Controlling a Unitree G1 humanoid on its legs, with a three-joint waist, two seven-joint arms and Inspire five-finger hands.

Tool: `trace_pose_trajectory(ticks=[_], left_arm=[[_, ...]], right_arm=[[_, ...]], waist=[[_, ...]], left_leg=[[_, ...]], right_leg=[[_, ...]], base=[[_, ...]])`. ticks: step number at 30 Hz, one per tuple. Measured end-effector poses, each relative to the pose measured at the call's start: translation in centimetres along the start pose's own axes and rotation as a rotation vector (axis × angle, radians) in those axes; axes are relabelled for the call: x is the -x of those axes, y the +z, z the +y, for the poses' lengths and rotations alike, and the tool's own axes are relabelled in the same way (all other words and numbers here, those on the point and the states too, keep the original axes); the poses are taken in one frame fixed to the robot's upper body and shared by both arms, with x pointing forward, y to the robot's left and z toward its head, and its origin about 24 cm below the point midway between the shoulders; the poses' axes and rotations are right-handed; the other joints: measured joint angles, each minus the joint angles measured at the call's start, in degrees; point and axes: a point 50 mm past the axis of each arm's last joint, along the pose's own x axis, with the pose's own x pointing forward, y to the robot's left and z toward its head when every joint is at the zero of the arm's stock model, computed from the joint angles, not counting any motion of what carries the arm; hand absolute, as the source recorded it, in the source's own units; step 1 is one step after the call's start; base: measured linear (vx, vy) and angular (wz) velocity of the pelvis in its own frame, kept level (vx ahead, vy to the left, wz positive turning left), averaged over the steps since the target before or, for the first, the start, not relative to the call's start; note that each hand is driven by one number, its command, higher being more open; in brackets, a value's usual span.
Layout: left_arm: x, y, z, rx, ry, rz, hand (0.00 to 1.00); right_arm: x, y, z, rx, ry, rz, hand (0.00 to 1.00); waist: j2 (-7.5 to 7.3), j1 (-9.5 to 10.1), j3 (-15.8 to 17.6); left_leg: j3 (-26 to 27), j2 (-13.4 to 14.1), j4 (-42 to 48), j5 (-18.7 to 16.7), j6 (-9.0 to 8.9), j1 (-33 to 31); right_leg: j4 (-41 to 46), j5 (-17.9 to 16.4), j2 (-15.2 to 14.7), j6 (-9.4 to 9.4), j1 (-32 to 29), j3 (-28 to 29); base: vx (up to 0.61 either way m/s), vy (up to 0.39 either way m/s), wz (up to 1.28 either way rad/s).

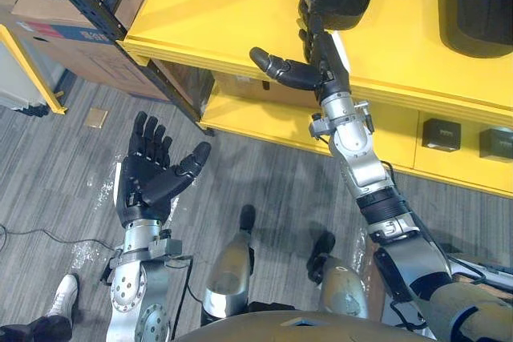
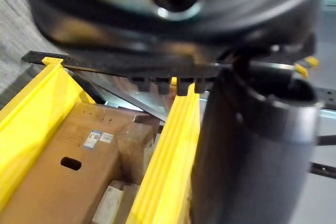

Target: Walk over and take three plastic housings, then place them on the shelf

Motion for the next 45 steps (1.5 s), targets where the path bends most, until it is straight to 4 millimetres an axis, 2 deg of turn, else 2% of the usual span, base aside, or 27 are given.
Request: trace_pose_trajectory(ticks=[6,12,16,20,21,23,25,27,28,30,32,35,39,41,45], left_arm=[[-0.1,0.0,-0.1,0.006,0.000,-0.005,1.00],[-0.1,0.0,-0.1,0.009,0.001,-0.006,1.00],[0.0,0.0,-0.1,0.011,0.006,-0.005,1.00],[0.0,-0.1,-0.2,0.013,0.007,-0.007,1.00],[0.0,0.0,-0.2,0.012,0.007,-0.016,1.00],[0.0,0.1,-0.1,0.009,0.008,-0.019,1.00],[0.0,-0.3,-0.2,0.008,0.001,-0.005,1.00],[0.0,-0.7,-0.2,0.011,-0.004,0.013,1.00],[0.1,-0.9,-0.4,0.015,-0.013,0.023,1.00],[0.1,-1.0,-0.7,0.019,-0.045,0.025,1.00],[-0.1,-0.8,-0.9,0.020,-0.064,0.004,1.00],[-0.1,-0.8,-1.2,0.026,-0.085,0.004,1.00],[-0.1,-1.1,-2.1,0.042,-0.154,0.017,1.00],[-0.3,-1.4,-2.8,0.055,-0.196,0.023,1.00],[-0.3,-1.9,-3.5,0.058,-0.249,0.048,1.00]], right_arm=[[-0.1,0.1,-1.1,-0.005,-0.044,-0.002,1.00],[0.4,0.8,-1.0,-0.015,-0.009,-0.032,1.00],[3.1,4.5,-0.2,-0.059,0.063,-0.197,1.00],[5.5,6.2,0.5,-0.108,0.110,-0.263,1.00],[6.6,6.3,0.5,-0.139,0.111,-0.261,1.00],[7.9,5.9,0.4,-0.162,0.113,-0.232,1.00],[9.3,4.6,0.2,-0.174,0.091,-0.160,1.00],[10.2,3.9,-0.1,-0.174,0.067,-0.117,1.00],[11.0,3.3,-0.5,-0.166,0.037,-0.079,1.00],[12.5,2.2,-1.8,-0.136,-0.061,-0.007,1.00],[13.5,1.8,-3.4,-0.107,-0.158,0.028,1.00],[15.3,1.4,-5.4,-0.065,-0.289,0.083,1.00],[17.5,1.4,-6.7,-0.025,-0.436,0.142,1.00],[18.5,1.3,-7.2,0.013,-0.511,0.172,1.00],[20.9,0.6,-8.0,0.053,-0.611,0.282,1.00]], waist=[[0.01,-0.17,0.02],[-0.03,-0.33,0.05],[-0.18,-0.85,0.09],[-1.19,-2.05,-0.35],[-2.04,-2.23,-0.97],[-3.67,-3.21,-2.23],[-5.52,-3.83,-4.61],[-5.92,-4.53,-5.91],[-6.00,-4.90,-6.34],[-5.92,-4.98,-9.69],[-5.83,-5.24,-10.70],[-5.46,-7.18,-13.79],[-5.03,-9.42,-15.76],[-4.95,-9.93,-16.01],[-4.73,-11.70,-16.85]], left_leg=[[0.15,0.08,0.01,0.00,0.01,0.00],[0.42,0.25,0.22,-0.09,-0.02,0.11],[1.43,0.44,0.63,-0.89,0.02,0.46],[3.52,0.85,0.60,-2.18,0.00,3.05],[4.54,1.19,0.60,-2.71,0.03,3.54],[5.51,1.52,0.24,-2.99,-0.01,3.89],[7.41,1.79,-0.32,-3.54,-0.11,4.47],[8.32,1.78,-0.32,-3.89,-0.11,4.86],[9.17,1.73,-0.38,-4.34,-0.06,6.14],[11.23,1.99,-0.42,-5.35,-0.28,6.70],[13.00,2.29,-0.45,-5.86,-0.50,8.47],[14.90,2.50,-0.45,-6.99,-0.63,9.55],[18.74,3.05,-0.25,-8.53,-0.81,11.42],[21.08,3.21,-0.08,-9.09,-0.99,12.34],[27.50,3.81,2.03,-11.27,-1.59,13.53]], right_leg=[[0.65,-0.25,-0.07,-0.10,-0.38,0.19],[0.62,-0.24,0.11,0.13,-0.38,0.49],[-0.39,0.04,0.46,0.49,-0.02,1.32],[-3.20,0.84,1.35,1.06,2.36,2.96],[-4.60,1.38,1.96,1.10,2.97,3.76],[-6.96,2.50,2.68,1.13,3.64,4.42],[-9.62,3.85,3.39,1.28,3.95,5.94],[-10.81,4.47,3.53,1.44,4.40,6.77],[-11.80,4.74,3.59,1.61,5.60,7.29],[-13.50,5.31,4.03,1.77,5.82,9.00],[-13.58,5.38,4.30,1.80,6.50,10.67],[-14.46,5.70,4.62,2.01,6.83,12.52],[-15.52,6.56,5.07,2.23,6.84,16.30],[-15.96,7.04,5.38,2.28,6.58,18.36],[-16.63,8.58,6.84,2.10,4.56,25.21]], base=[[0.00,-0.029,-0.01],[0.02,-0.037,-0.03],[0.03,-0.025,-0.10],[0.05,-0.019,-0.30],[0.06,-0.018,-0.33],[0.08,-0.017,-0.32],[0.08,-0.006,-0.36],[0.10,0.002,-0.26],[0.11,0.009,-0.35],[0.12,0.000,-0.41],[0.07,-0.008,-0.45],[0.04,0.005,-0.35],[0.00,0.016,-0.50],[-0.03,0.006,-0.61],[-0.02,0.013,-0.80]])
